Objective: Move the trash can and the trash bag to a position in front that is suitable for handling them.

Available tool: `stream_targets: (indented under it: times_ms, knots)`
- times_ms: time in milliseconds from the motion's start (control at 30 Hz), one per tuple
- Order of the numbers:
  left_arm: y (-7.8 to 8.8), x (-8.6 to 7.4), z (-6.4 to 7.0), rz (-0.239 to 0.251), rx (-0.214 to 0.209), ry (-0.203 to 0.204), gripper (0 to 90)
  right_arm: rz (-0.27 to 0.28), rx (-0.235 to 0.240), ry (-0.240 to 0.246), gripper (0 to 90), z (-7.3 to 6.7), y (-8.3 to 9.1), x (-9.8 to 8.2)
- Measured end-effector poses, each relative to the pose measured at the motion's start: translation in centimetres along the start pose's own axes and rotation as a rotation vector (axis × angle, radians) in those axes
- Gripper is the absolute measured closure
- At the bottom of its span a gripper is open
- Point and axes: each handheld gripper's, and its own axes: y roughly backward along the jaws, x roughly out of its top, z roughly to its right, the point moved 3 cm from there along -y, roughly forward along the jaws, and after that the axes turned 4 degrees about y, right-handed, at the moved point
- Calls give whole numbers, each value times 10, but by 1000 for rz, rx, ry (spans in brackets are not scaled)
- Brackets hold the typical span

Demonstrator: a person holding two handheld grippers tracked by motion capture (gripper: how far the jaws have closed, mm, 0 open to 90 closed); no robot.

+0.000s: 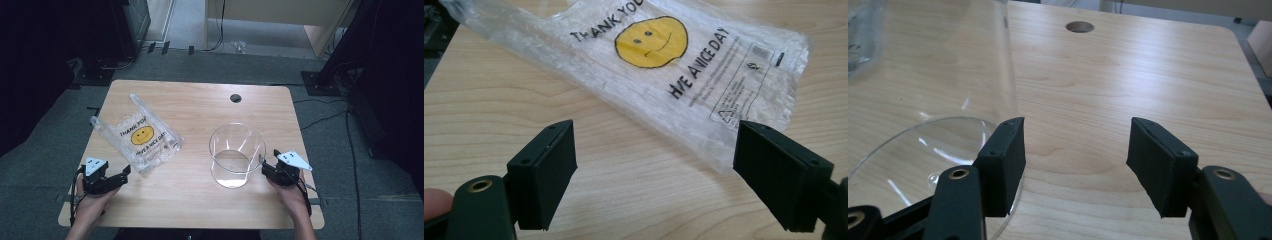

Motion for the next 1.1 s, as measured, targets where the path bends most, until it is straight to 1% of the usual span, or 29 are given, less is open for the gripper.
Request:
stream_targets:
  times_ms: [33, 67, 100, 133, 233, 300, 333, 367, 400, 533, 600, 633, 667, 700, 733, 767, 800, 867, 933, 967, 1000, 1033, 1100]
  knots:
    - [0, 1, 2, 4, -2, -1, 167, 0, 0, 0, 399, 0, 0, 0]
    - [-1, 1, 5, 4, -4, -3, 167, 8, 20, 25, 395, -4, -1, 3]
    - [-1, 1, 5, 4, -4, -3, 167, 7, 23, 27, 395, -5, -1, 4]
    - [-3, 2, 8, 0, -7, -2, 168, 6, 21, 26, 396, -5, -2, 6]
    - [-5, 2, 11, -11, -12, -5, 168, 13, -1, 1, 397, -3, -8, 12]
    - [-8, 4, 17, -17, -24, -8, 168, 21, -10, -13, 404, -2, -13, 15]
    - [-8, 4, 19, -10, -27, -8, 195, 24, -6, -20, 411, -2, -15, 16]
    - [-8, 4, 19, -10, -27, -8, 268, 24, -6, -20, 411, -2, -15, 16]
    - [-10, 5, 24, -7, -34, -15, 265, 28, 12, -34, 411, -3, -19, 18]
    - [-14, 7, 34, -11, -50, -32, 265, 34, 31, -12, 417, -7, -20, 19]
    - [-17, 9, 39, -10, -60, -33, 266, 34, 52, -1, 419, -11, -18, 19]
    - [-18, 10, 42, -8, -64, -32, 268, 37, 60, 13, 419, -13, -18, 19]
    - [-18, 10, 42, -8, -64, -32, 270, 37, 60, 13, 419, -13, -18, 19]
    - [-19, 11, 45, -5, -70, -30, 270, 36, 72, 17, 419, -15, -17, 19]
    - [-19, 12, 48, -3, -76, -30, 272, 37, 94, 31, 416, -21, -16, 19]
    - [-21, 13, 52, 5, -84, -32, 274, 38, 102, 37, 415, -23, -15, 19]
    - [-21, 13, 52, 5, -84, -32, 275, 37, 110, 39, 416, -26, -15, 19]
    - [-24, 14, 59, 10, -97, -34, 277, 35, 121, 50, 416, -31, -15, 19]
    - [-25, 14, 60, 11, -100, -32, 278, 34, 126, 53, 417, -33, -15, 20]
    - [-26, 15, 63, 9, -108, -22, 279, 37, 153, 49, 417, -39, -14, 22]
    - [-26, 15, 63, 9, -108, -22, 280, 42, 162, 51, 417, -41, -14, 23]
    - [-28, 16, 67, 13, -114, -17, 289, 46, 168, 51, 415, -43, -13, 24]
    - [-30, 18, 71, 17, -133, -20, 350, 50, 165, 47, 417, -45, -14, 28]
